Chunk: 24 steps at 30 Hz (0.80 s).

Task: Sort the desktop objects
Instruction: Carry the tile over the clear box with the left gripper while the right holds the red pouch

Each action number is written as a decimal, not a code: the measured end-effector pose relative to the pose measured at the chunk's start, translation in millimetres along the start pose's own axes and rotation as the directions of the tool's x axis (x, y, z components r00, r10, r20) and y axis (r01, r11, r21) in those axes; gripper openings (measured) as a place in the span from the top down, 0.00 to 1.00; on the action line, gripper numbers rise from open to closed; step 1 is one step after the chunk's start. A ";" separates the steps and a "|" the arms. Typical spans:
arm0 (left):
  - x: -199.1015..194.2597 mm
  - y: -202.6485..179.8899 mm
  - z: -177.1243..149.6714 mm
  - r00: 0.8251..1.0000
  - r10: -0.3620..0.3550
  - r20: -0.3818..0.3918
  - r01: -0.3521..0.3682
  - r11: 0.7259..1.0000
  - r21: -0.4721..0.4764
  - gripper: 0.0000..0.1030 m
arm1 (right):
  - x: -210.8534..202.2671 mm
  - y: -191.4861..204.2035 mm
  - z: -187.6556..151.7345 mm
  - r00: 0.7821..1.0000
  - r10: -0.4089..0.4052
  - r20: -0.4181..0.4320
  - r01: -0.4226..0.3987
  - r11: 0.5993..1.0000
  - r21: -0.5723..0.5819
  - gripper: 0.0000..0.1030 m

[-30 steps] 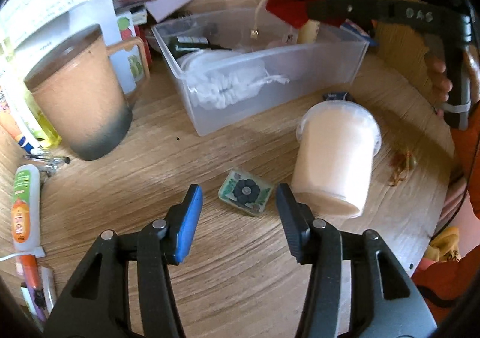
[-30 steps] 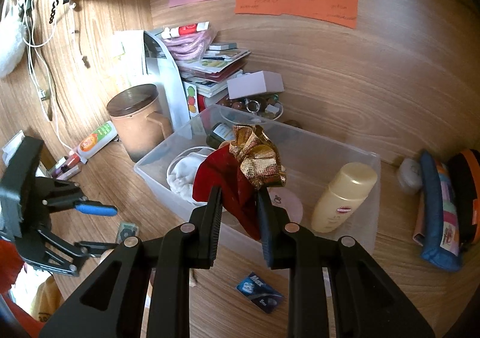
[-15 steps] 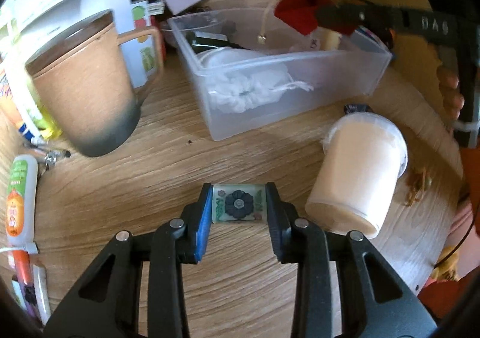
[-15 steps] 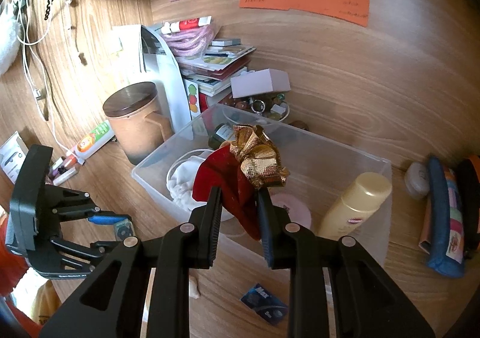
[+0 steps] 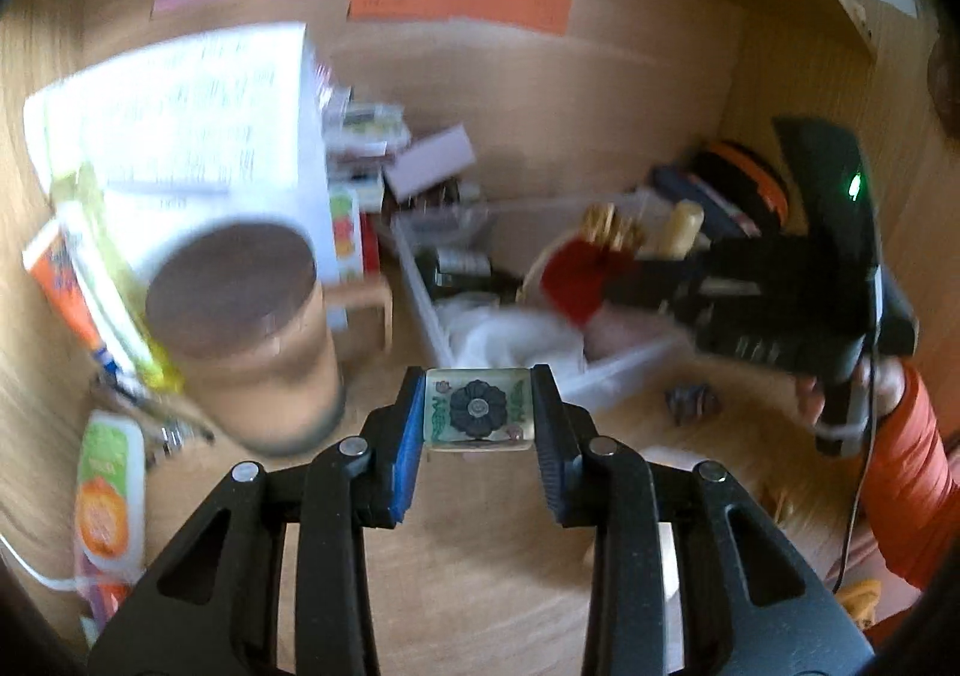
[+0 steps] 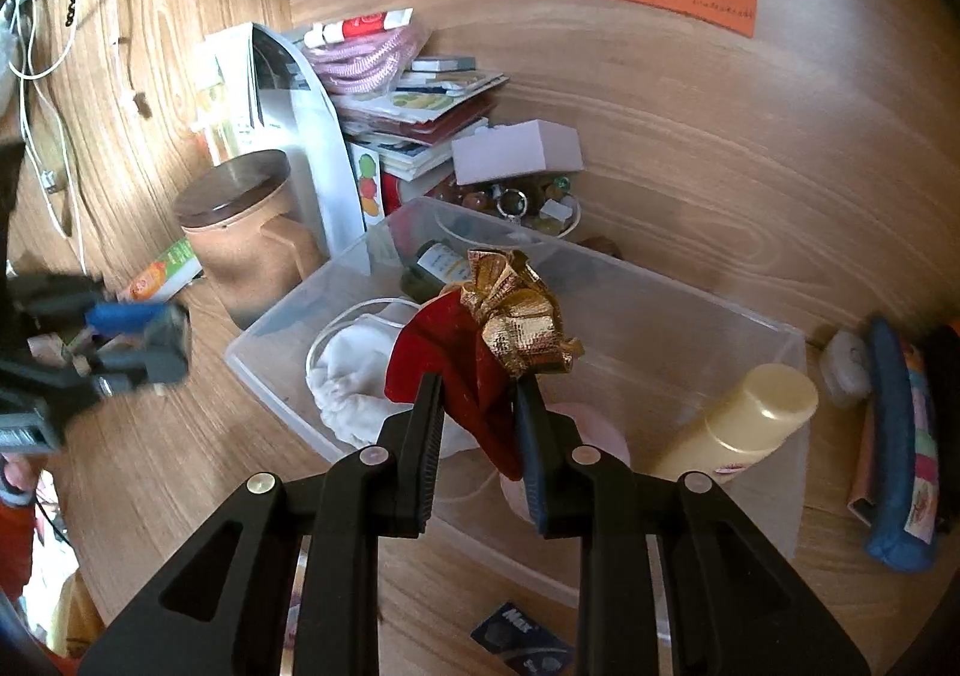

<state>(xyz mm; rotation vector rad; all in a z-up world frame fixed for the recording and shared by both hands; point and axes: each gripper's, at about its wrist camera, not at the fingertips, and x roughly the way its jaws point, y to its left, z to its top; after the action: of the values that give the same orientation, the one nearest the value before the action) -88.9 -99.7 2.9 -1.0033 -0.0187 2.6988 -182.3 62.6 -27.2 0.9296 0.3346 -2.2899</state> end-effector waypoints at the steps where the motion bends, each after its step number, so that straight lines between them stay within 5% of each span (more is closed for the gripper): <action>1: 0.4 -1.2 5.6 1.000 -0.001 0.002 0.001 1.000 0.006 0.68 | 2.1 -0.6 -0.3 1.000 0.001 -0.003 -0.001 1.000 0.001 0.79; 8: 33.2 -10.1 36.7 0.999 -0.026 -0.025 0.026 0.999 0.023 0.68 | 14.6 -5.8 -1.2 1.000 0.004 -0.020 -0.003 1.000 0.007 0.78; 24: 99.5 -15.9 52.1 0.994 -0.057 -0.099 0.057 0.998 0.002 0.68 | 27.9 -13.8 -2.7 1.000 -0.001 -0.031 0.000 1.000 -0.021 0.76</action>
<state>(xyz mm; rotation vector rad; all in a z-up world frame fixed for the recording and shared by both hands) -190.9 -55.6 -19.5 -1.1158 -0.0211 2.5938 -205.1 61.4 -48.6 0.9552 0.3716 -2.2698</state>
